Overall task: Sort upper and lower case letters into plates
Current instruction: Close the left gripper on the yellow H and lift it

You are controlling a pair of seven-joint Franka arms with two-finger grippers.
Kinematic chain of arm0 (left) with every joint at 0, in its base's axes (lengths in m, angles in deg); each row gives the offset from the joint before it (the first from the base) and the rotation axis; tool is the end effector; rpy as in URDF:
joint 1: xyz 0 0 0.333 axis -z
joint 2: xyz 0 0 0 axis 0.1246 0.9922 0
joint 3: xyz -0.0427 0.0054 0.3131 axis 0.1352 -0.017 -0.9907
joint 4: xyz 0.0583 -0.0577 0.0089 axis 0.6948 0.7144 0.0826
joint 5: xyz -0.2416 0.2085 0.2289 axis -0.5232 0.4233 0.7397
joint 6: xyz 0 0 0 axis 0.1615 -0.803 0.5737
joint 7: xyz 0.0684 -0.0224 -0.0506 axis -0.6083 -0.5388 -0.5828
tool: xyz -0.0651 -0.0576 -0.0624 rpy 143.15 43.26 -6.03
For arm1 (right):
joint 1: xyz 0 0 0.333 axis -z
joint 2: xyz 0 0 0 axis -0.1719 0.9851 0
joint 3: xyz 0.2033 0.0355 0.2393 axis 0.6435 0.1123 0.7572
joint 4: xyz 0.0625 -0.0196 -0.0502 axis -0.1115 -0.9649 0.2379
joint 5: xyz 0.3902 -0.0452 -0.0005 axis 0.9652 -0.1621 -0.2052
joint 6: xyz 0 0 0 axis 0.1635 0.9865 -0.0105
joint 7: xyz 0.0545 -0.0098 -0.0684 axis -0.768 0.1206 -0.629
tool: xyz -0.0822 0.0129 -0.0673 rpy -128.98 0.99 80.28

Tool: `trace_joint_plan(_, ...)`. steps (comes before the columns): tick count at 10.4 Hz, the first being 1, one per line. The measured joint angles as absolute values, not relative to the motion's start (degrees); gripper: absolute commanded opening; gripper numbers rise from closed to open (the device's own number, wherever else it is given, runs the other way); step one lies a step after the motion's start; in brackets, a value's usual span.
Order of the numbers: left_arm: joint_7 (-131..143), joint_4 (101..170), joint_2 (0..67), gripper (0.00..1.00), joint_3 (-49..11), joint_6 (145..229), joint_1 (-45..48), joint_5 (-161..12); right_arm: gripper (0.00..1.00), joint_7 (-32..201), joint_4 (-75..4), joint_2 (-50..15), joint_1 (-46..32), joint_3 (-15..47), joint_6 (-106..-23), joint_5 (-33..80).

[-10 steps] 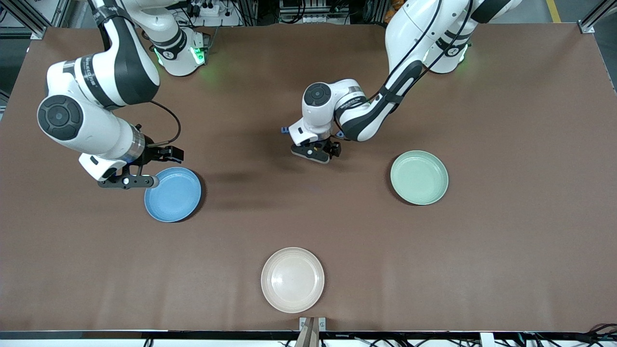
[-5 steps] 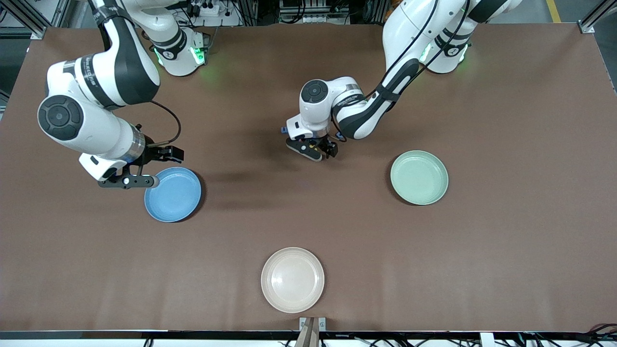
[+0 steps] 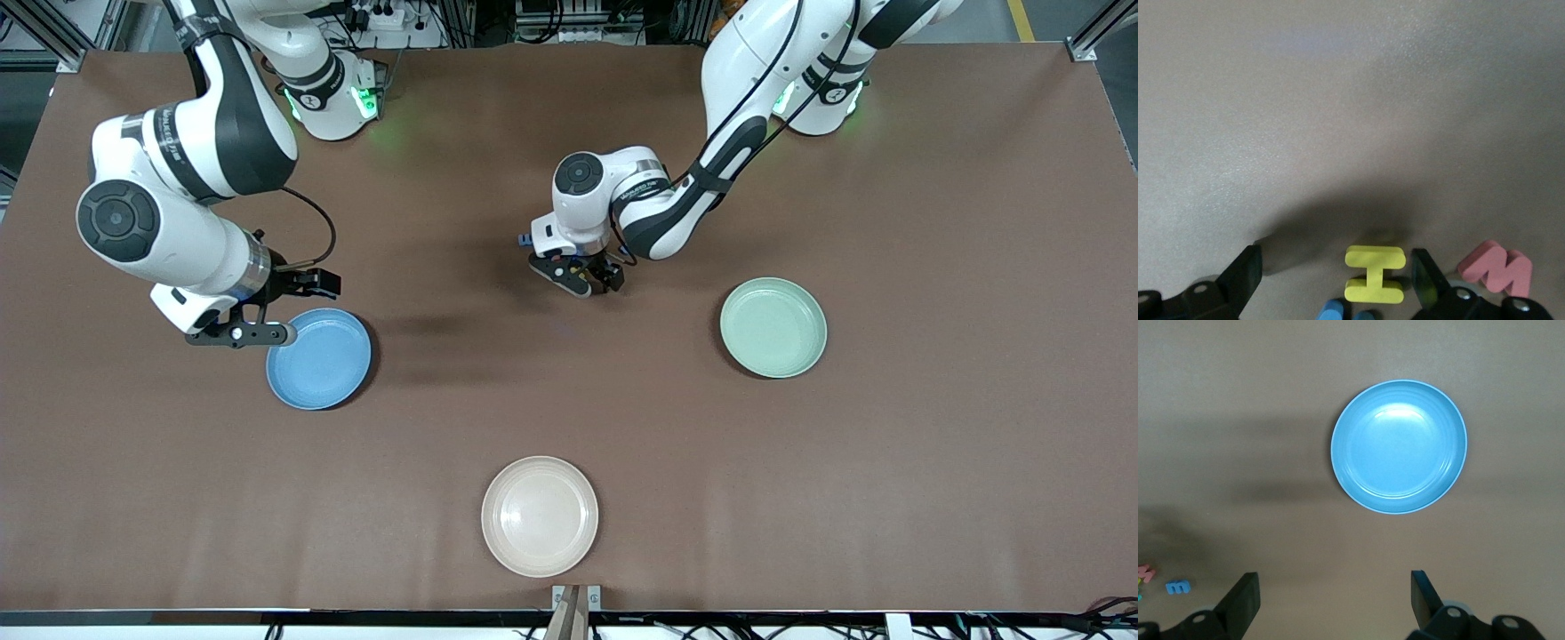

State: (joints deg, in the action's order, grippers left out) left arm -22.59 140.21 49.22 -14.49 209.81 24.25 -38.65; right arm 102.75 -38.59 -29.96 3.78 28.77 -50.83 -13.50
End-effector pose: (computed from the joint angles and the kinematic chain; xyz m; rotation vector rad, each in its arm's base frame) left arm 0.3863 -0.5113 0.1603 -2.9595 0.9397 -0.0183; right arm 0.5762 0.1347 0.4338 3.1051 0.0082 -0.3018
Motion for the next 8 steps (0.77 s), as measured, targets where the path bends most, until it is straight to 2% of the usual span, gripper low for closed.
trace_joint_plan(3,-22.7,140.2,49.2,0.97,-14.5,209.8,24.3,-38.6,1.00,102.8,-38.8,-29.9,3.8,28.8,-50.8,-13.5)
trace_joint_plan(5,-23.8,140.2,49.2,0.68,-14.5,209.8,24.3,-38.6,1.00,102.8,-39.0,-29.9,3.8,28.8,-50.8,-13.5)
trace_joint_plan(8,-25.9,139.9,49.1,0.57,-14.4,209.6,24.4,-38.6,1.00,102.8,-39.1,-29.9,3.8,28.8,-50.8,-13.5)
